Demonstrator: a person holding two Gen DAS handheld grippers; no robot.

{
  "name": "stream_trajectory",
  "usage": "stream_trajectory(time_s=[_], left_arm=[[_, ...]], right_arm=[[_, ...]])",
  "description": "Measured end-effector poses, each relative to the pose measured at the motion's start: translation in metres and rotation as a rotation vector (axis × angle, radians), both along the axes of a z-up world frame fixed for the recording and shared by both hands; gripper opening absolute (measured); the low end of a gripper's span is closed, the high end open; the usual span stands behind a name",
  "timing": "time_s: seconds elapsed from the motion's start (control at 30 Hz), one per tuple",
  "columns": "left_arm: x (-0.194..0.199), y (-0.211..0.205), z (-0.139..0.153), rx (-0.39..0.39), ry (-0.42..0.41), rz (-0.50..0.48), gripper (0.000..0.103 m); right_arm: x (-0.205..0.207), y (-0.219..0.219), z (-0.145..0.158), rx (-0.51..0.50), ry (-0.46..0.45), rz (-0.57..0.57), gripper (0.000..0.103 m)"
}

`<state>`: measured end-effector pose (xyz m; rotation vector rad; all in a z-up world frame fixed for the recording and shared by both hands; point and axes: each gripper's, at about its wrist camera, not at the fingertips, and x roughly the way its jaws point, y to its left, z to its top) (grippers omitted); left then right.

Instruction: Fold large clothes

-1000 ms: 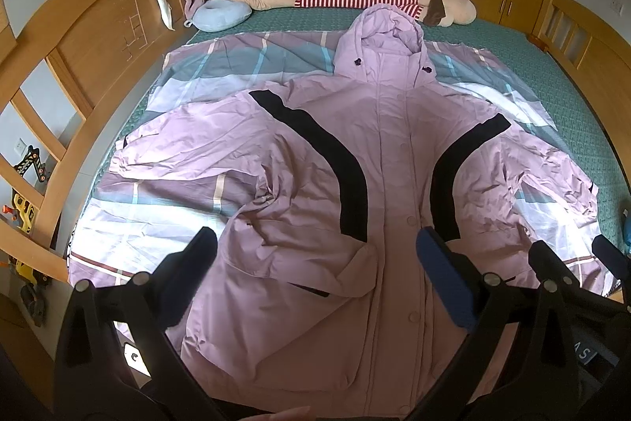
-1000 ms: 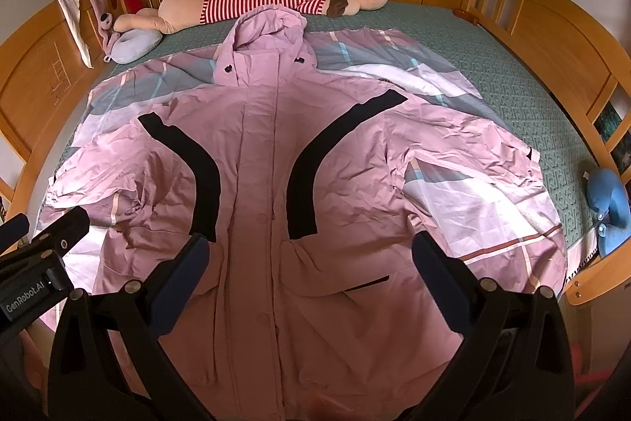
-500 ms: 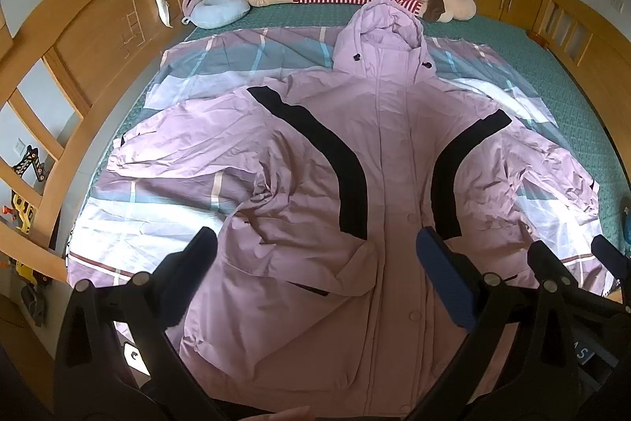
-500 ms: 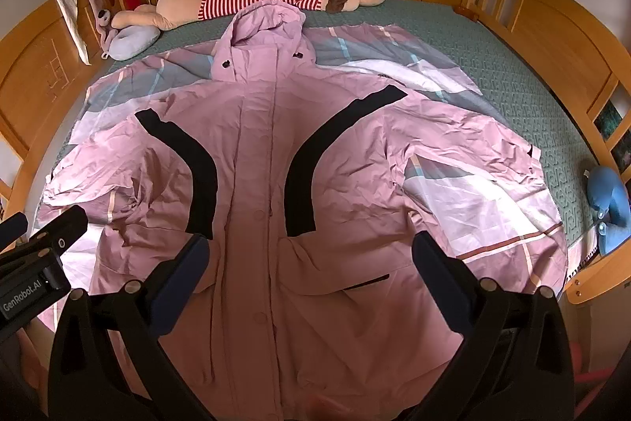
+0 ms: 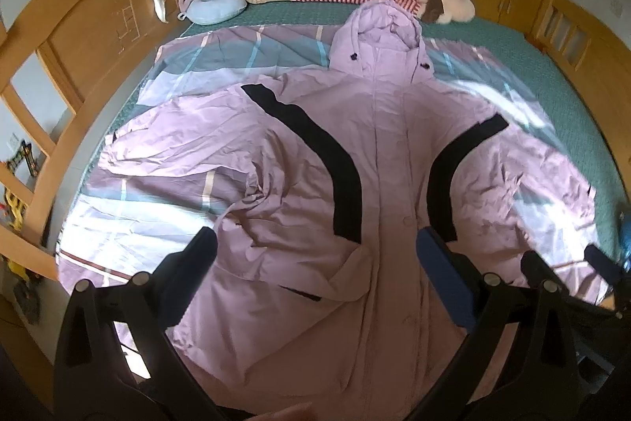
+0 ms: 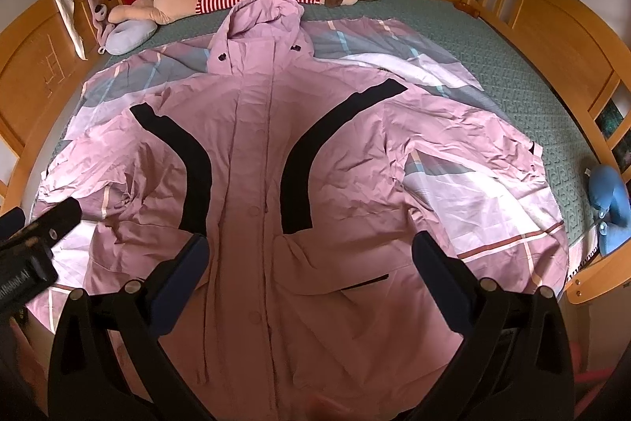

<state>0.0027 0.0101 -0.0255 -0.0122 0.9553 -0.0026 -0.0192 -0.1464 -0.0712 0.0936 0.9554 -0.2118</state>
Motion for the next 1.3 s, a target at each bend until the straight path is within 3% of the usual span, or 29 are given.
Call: stream_trajectory(time_s=[0.17, 0.33, 0.43, 0.5, 0.6, 0.67, 0.73, 0.8, 0.93, 1.07, 1.17, 1.2, 1.27, 1.3], left_arm=[[0.010, 0.005, -0.005, -0.016, -0.043, 0.027, 0.101], [0.027, 0.007, -0.029, -0.055, -0.069, -0.033, 0.101], [0.036, 0.006, -0.057, -0.057, -0.093, -0.081, 0.101], [0.043, 0.006, -0.078, -0.003, -0.083, -0.075, 0.094], [0.056, 0.007, -0.105, 0.090, -0.114, -0.051, 0.093], [0.065, 0.009, -0.121, 0.148, -0.173, -0.021, 0.094], [0.076, 0.016, -0.134, 0.187, -0.162, 0.007, 0.097], [0.084, 0.017, -0.137, 0.167, -0.135, 0.006, 0.100], [0.090, 0.015, -0.143, 0.042, -0.103, -0.056, 0.101], [0.092, 0.010, -0.155, 0.050, -0.066, -0.060, 0.101], [0.097, 0.007, -0.166, 0.058, -0.035, -0.055, 0.101], [0.098, 0.006, -0.168, 0.058, -0.027, -0.056, 0.101], [0.099, 0.005, -0.172, 0.057, -0.010, -0.062, 0.101], [0.099, 0.005, -0.174, 0.057, -0.005, -0.065, 0.101]], right_arm=[[0.007, -0.011, -0.010, -0.009, -0.020, -0.019, 0.102], [0.027, -0.026, -0.039, -0.119, -0.084, -0.023, 0.102], [0.047, -0.051, -0.069, -0.063, -0.098, 0.036, 0.101], [0.059, -0.074, -0.088, -0.004, -0.077, 0.023, 0.083], [0.069, -0.117, -0.105, 0.070, -0.070, -0.080, 0.079], [0.073, -0.160, -0.116, 0.196, -0.056, -0.200, 0.079], [0.069, -0.201, -0.127, 0.303, -0.047, -0.340, 0.079], [0.064, -0.246, -0.136, 0.370, -0.066, -0.469, 0.079], [0.061, -0.307, -0.157, 0.438, -0.076, -0.649, 0.079], [0.076, -0.358, -0.195, 0.578, -0.042, -0.737, 0.080], [0.081, -0.377, -0.197, 0.636, -0.103, -0.782, 0.082], [0.083, -0.379, -0.195, 0.629, -0.110, -0.788, 0.075], [0.086, -0.386, -0.189, 0.590, -0.117, -0.821, 0.020], [0.086, -0.389, -0.186, 0.574, -0.117, -0.841, 0.014]])
